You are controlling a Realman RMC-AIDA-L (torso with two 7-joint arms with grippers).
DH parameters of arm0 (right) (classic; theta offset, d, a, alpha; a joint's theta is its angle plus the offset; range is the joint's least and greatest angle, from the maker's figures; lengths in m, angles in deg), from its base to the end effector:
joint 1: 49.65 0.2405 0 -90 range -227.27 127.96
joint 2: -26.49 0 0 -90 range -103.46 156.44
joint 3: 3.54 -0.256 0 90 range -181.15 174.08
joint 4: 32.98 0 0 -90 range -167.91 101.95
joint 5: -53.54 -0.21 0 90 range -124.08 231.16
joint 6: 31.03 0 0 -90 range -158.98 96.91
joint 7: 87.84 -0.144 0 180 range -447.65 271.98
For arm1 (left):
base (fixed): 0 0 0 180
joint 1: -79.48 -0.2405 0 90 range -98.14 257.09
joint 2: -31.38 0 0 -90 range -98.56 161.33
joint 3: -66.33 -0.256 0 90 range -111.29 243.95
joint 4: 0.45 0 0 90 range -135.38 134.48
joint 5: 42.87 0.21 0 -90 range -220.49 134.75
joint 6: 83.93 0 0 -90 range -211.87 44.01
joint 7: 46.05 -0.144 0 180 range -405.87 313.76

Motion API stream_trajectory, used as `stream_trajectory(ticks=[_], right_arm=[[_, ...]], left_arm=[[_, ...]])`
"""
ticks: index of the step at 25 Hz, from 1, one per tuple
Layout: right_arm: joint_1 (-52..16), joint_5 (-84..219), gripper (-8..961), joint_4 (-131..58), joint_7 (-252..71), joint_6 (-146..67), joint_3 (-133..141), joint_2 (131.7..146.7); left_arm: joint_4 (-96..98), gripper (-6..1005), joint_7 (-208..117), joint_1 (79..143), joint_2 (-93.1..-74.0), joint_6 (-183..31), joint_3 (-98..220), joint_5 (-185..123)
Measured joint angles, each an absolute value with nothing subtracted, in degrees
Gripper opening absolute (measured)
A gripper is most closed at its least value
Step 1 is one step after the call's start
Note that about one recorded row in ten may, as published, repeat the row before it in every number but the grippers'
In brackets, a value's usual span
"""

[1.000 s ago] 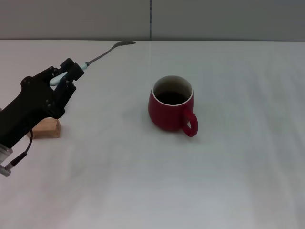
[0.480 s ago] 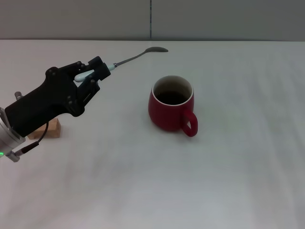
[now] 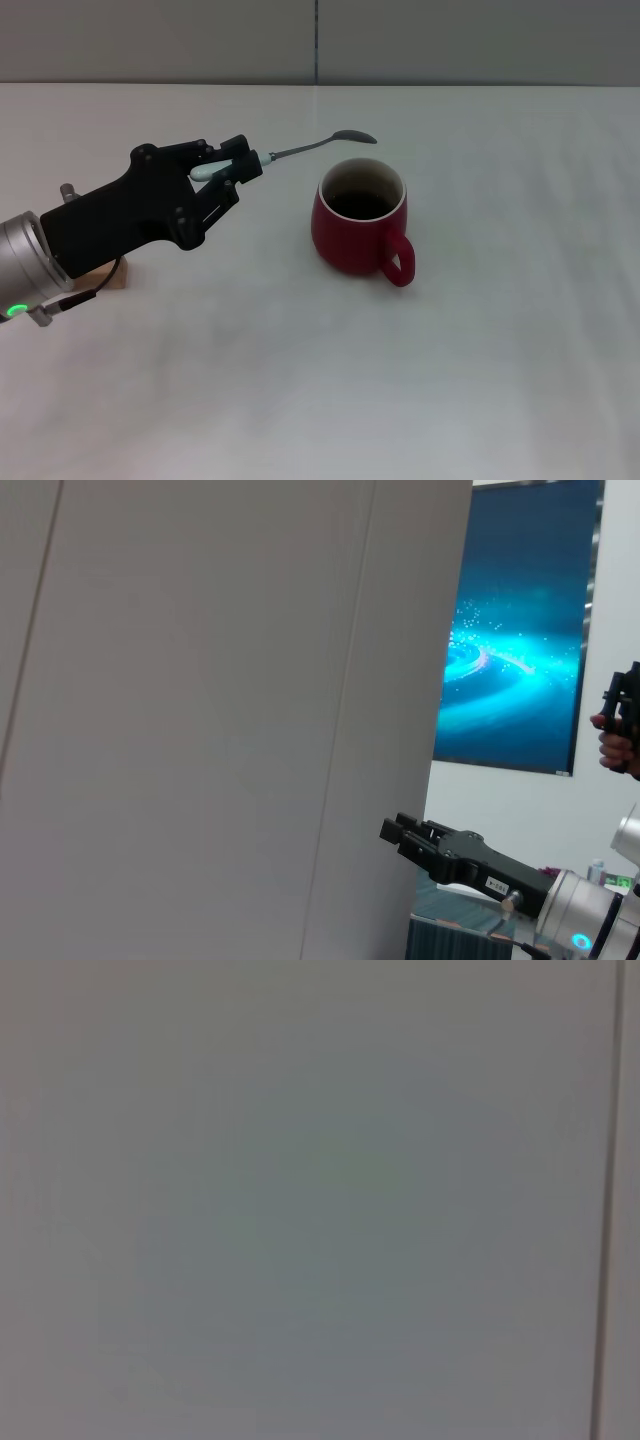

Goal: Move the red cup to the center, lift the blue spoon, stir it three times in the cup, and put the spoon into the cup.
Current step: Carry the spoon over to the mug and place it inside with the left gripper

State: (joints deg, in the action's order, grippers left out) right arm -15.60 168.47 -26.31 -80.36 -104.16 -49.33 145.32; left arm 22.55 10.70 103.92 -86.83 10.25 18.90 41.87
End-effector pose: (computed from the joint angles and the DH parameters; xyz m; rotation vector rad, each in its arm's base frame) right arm 0.2903 0.3766 0.0251 -1.4164 0.2427 0.6357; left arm -0.2620 0.2982 -0.0040 -2.4341 -0.4084 -1.1772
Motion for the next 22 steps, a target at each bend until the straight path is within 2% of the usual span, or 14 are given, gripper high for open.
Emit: stream_trajectory(ticks=[22], right_arm=[[-16.44, 168.47, 335, -26.30, -80.55, -104.16, -49.06, 145.41]], left_arm=[[37.68, 171, 18.77, 103.54, -86.96, 1.72, 5.84, 43.36]])
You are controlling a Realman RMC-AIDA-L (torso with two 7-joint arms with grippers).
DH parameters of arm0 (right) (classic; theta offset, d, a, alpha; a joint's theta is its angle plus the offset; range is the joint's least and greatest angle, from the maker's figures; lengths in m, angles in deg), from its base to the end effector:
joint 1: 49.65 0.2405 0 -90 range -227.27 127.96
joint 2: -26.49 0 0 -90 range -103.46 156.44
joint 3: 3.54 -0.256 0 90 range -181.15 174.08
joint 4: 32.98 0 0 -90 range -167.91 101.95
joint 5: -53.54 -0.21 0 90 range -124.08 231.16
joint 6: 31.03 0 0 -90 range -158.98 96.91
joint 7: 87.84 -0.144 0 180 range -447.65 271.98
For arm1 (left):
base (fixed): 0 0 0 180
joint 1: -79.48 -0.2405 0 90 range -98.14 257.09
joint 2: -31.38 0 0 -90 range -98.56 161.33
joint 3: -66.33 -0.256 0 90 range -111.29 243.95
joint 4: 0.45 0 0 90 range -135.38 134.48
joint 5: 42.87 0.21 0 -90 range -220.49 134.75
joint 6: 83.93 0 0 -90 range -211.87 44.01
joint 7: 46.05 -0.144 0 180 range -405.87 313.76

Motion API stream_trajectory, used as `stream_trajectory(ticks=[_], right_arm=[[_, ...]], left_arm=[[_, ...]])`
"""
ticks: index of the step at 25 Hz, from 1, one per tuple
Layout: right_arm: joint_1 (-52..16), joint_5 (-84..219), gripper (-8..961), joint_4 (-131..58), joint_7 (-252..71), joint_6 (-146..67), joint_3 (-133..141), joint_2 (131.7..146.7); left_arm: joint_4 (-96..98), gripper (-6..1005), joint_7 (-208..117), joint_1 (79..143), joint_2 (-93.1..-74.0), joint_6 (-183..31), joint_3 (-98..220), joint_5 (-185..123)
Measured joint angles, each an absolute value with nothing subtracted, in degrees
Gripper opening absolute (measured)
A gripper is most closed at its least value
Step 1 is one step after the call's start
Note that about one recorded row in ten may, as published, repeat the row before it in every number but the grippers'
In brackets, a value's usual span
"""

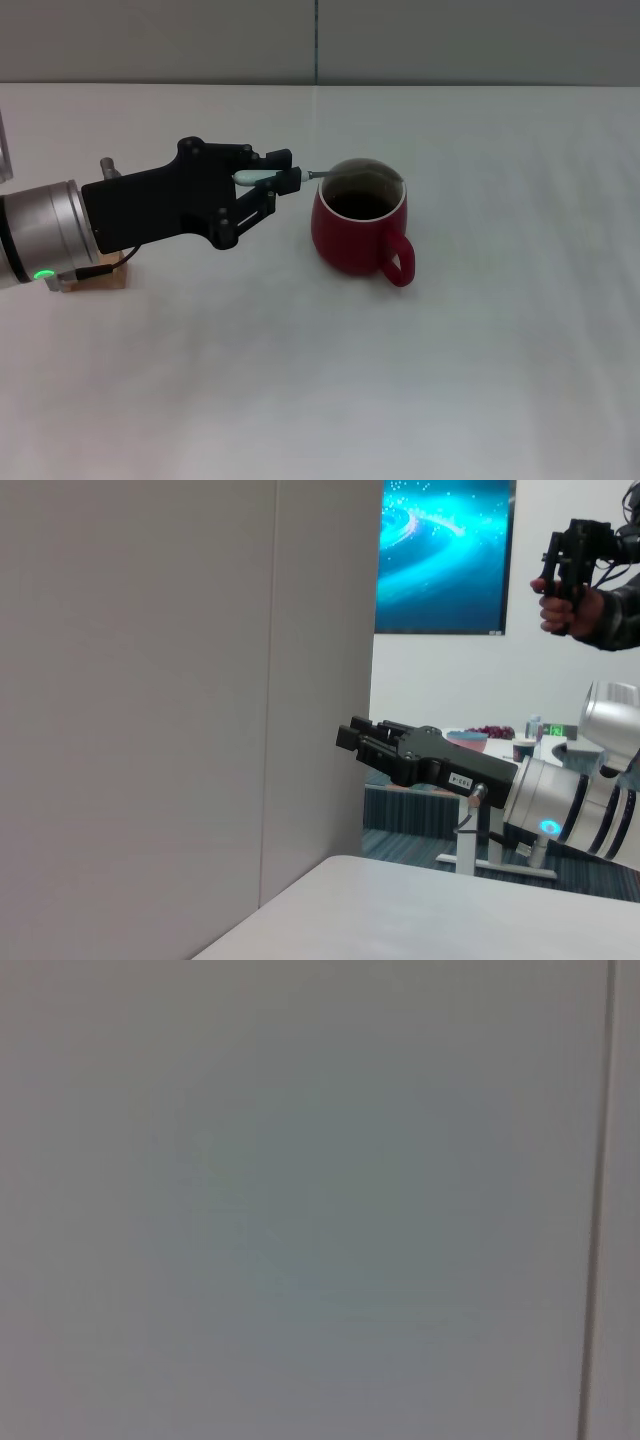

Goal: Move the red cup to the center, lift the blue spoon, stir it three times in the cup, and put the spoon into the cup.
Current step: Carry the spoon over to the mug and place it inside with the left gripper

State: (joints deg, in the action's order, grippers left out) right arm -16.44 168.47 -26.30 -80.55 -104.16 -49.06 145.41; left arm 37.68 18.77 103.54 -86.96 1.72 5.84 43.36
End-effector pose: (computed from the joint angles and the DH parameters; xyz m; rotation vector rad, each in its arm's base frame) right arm 0.2951 0.3720 0.0237 -1.4181 0.2545 0.6276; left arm -0.2376 0.3204 -0.0081 -2.6302 -0.2808 -0.9337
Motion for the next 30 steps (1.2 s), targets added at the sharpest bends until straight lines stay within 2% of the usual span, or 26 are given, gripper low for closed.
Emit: stream_trajectory(ticks=[30], right_arm=[[-16.49, 168.70, 335, -26.21, -80.81, -104.16, -48.90, 145.40]], left_arm=[[47.82, 170, 22.15, 103.51, -86.37, -5.56, 1.66, 50.07]])
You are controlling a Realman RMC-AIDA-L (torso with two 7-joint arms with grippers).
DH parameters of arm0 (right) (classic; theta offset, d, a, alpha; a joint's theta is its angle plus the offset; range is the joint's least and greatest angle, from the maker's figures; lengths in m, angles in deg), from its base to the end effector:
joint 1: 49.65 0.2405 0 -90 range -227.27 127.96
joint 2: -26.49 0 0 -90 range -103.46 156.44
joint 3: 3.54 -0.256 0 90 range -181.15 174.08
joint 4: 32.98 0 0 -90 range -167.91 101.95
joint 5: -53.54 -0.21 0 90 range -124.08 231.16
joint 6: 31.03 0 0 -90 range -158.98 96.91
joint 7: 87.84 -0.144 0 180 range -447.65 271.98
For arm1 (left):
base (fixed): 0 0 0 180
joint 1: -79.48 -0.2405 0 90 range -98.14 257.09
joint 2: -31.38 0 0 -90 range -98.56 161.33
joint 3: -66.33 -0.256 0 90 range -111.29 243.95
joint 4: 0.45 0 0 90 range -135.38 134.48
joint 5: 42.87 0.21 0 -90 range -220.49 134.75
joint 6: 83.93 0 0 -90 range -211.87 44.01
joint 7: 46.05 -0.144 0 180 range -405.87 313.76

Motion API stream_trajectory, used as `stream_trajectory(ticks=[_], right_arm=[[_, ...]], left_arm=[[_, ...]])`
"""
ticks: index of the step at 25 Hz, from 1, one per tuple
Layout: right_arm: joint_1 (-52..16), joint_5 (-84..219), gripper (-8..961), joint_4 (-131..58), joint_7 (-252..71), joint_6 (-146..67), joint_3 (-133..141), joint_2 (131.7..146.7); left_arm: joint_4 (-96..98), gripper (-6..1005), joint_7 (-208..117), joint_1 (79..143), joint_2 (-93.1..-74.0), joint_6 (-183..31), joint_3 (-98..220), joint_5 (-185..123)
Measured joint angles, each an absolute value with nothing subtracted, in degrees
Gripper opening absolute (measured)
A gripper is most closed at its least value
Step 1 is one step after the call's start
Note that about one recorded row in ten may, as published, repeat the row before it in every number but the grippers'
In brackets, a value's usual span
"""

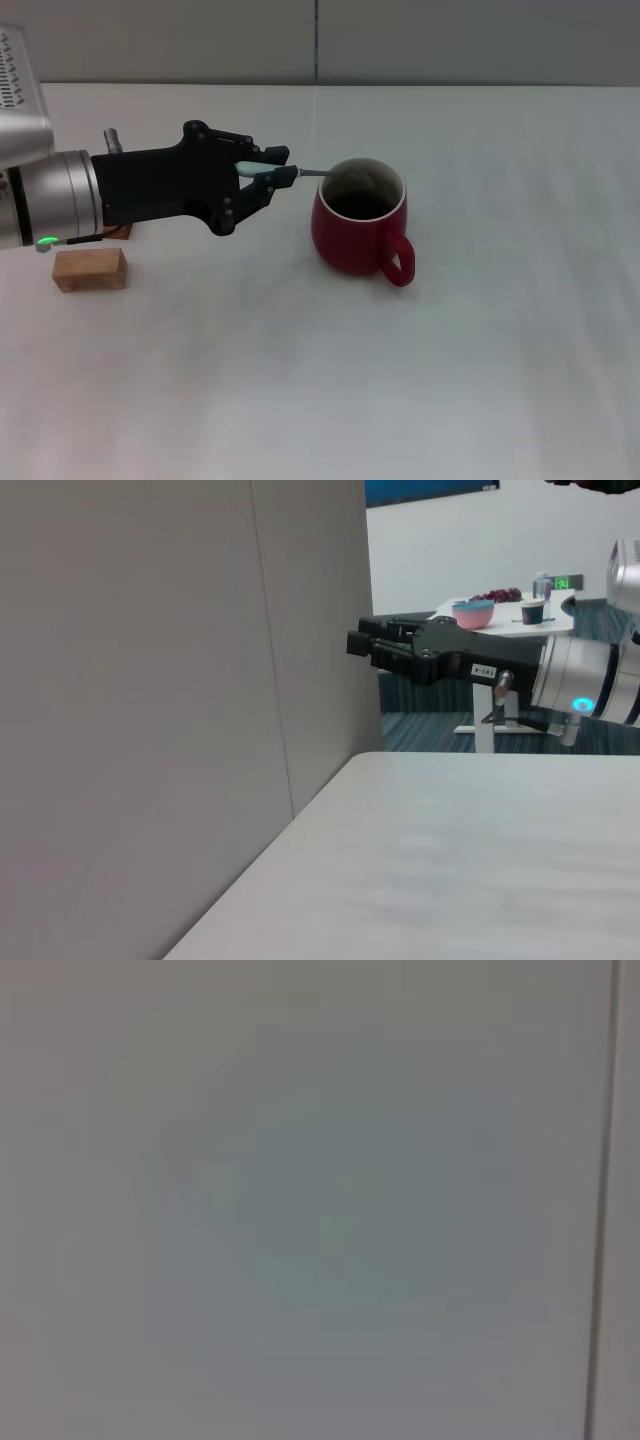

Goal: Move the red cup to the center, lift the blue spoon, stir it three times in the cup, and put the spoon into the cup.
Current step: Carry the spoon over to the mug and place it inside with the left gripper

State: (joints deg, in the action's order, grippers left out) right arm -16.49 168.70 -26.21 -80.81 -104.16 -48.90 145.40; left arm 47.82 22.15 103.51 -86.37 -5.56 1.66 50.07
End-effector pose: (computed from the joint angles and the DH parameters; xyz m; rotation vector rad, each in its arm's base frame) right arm 0.2946 0.3718 0.0229 -1.4238 0.2550 0.6323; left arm -0.2289 0.3398 -0.0022 -2.6776 -0.1347 -0.6608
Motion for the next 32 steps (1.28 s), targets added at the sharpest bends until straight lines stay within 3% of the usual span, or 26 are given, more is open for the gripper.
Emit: stream_trajectory(ticks=[32], right_arm=[[-17.03, 168.72, 337, -25.88, -80.80, -104.07, -48.89, 145.48]], left_arm=[[66.10, 170, 32.84, 104.71, -86.57, -2.17, -0.78, 63.09]])
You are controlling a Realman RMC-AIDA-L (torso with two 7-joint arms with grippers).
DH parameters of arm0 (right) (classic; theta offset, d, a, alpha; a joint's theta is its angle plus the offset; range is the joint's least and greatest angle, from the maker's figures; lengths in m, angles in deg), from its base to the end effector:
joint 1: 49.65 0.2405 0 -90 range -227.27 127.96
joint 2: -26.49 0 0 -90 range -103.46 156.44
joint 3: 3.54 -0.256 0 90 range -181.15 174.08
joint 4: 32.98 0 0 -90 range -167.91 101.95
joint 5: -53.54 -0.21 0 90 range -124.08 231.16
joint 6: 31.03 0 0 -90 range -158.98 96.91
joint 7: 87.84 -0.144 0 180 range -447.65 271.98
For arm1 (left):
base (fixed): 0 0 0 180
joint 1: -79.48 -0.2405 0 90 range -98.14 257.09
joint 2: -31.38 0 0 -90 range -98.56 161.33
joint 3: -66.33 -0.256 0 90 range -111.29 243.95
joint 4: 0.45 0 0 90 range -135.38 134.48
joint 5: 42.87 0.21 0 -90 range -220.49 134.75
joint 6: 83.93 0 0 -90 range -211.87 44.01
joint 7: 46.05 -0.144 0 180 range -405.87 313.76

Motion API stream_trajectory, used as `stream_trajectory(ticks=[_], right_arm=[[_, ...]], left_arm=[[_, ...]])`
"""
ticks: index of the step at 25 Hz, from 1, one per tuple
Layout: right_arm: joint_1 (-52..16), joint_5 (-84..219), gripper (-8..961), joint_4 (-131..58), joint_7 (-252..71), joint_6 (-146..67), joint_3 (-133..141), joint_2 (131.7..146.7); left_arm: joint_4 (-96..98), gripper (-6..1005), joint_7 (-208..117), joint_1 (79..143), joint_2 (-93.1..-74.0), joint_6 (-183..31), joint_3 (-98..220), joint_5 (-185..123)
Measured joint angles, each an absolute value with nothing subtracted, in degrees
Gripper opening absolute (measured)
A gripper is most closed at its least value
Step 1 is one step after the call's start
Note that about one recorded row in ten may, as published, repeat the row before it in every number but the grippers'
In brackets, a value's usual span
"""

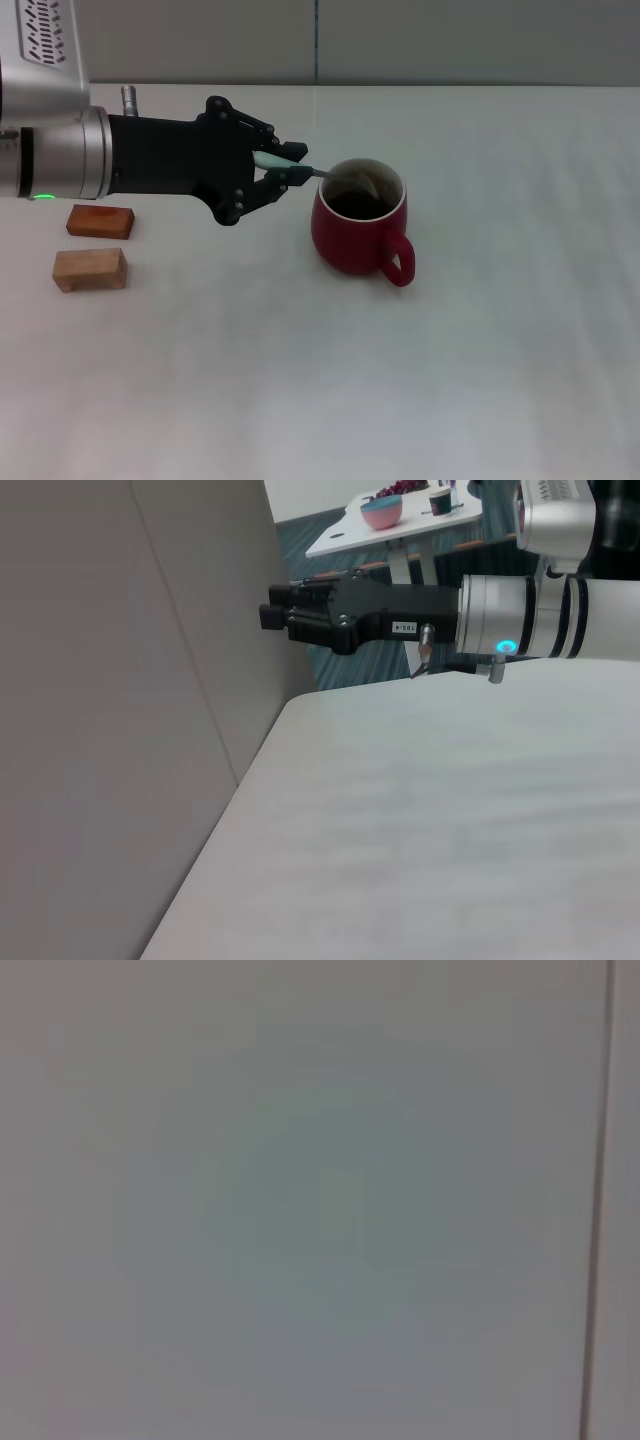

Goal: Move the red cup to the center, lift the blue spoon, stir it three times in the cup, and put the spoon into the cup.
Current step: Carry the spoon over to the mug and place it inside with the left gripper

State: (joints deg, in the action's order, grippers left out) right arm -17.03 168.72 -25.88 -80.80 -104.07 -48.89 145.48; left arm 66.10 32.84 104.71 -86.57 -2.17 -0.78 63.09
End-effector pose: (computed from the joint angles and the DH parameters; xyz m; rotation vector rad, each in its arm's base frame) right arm 0.2966 0.3693 0.0214 -1.4235 0.2647 0.6304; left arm -0.1858 0.3460 0.0165 -2.7937 0.1136 -0.4060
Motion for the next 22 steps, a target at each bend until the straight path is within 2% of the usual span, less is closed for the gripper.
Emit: stream_trajectory(ticks=[22], right_arm=[[-17.66, 168.77, 335, -25.42, -80.80, -104.17, -48.80, 145.58]], left_arm=[[71.40, 171, 37.60, 109.47, -86.97, -3.44, -3.76, 74.47]])
